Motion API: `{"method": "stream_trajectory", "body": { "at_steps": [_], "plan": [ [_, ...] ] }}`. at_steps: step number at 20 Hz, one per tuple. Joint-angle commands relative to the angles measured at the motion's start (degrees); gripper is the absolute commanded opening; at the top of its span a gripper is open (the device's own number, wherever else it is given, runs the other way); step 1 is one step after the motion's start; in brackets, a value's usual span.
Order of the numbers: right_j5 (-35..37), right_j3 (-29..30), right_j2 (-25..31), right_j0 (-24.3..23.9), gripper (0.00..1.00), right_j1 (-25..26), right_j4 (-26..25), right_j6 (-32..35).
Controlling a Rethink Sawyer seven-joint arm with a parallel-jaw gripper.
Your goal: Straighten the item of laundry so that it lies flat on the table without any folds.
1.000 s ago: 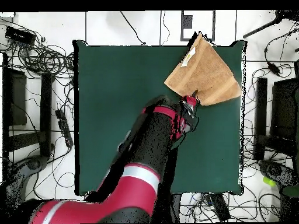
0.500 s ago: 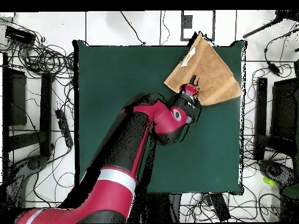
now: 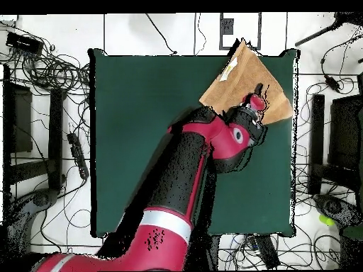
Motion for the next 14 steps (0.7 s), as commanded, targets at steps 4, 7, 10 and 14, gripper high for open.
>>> {"method": "stream_trajectory", "body": {
  "at_steps": [4, 7, 10, 14],
  "plan": [
    [0.5, -0.59, 11.11, -2.86, 1.0, 3.6, 11.3, 4.49],
    [0.93, -0.89, 10.89, -2.58, 1.0, 4.31, 11.72, 6.43],
    [0.66, -1.08, 10.66, -2.9, 1.0, 4.54, 14.31, 4.59],
    [-0.04, -1.26, 10.72, -3.64, 1.0, 4.83, 17.53, 2.19]
  ]
}}
